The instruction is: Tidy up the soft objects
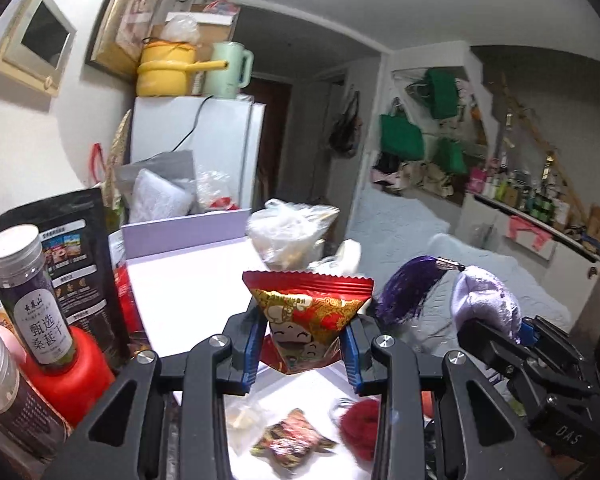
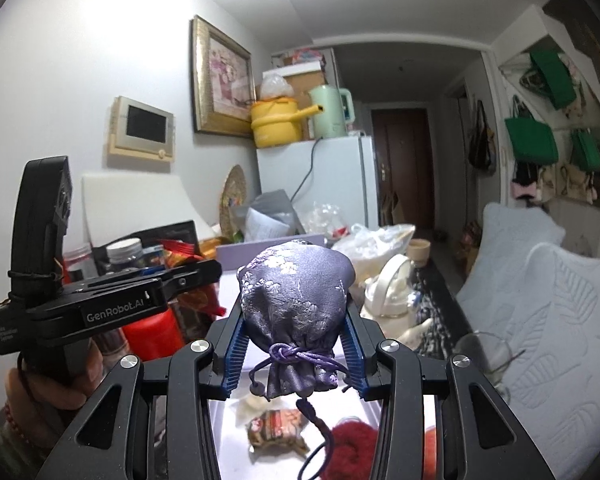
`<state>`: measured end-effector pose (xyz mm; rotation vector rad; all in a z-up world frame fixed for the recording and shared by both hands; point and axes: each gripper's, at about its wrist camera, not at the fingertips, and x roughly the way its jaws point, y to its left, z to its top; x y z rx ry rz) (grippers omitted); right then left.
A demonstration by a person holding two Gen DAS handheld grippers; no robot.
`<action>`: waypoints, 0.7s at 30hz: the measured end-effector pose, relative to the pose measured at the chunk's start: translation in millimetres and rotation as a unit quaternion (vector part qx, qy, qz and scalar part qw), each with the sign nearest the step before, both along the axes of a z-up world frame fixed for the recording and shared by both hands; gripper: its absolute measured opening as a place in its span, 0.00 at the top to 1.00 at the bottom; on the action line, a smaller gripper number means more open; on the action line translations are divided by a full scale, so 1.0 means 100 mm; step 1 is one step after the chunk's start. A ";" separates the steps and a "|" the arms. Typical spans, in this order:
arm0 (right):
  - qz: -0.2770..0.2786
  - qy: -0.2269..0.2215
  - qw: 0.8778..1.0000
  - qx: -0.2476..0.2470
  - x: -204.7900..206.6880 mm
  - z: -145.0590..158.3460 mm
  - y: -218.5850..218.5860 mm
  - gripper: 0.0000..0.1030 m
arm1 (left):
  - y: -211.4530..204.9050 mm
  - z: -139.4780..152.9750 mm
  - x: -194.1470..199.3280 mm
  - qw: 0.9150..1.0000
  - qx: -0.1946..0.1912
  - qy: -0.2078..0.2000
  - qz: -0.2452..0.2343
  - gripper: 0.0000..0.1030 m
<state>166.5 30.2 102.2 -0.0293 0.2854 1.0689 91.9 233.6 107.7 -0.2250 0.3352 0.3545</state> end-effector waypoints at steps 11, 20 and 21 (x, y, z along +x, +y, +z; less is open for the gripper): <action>0.010 0.029 0.999 -0.045 0.31 -0.33 0.47 0.59 | 0.36 -0.41 0.31 0.997 -0.009 0.070 0.026 0.68; 0.013 0.070 0.994 -0.085 0.56 -0.59 0.71 0.59 | 0.50 -0.70 0.52 0.992 -0.031 0.118 0.021 0.68; 0.009 0.078 0.992 -0.095 0.60 -0.63 0.72 0.59 | 0.50 -0.73 0.54 0.992 -0.032 0.124 0.019 0.68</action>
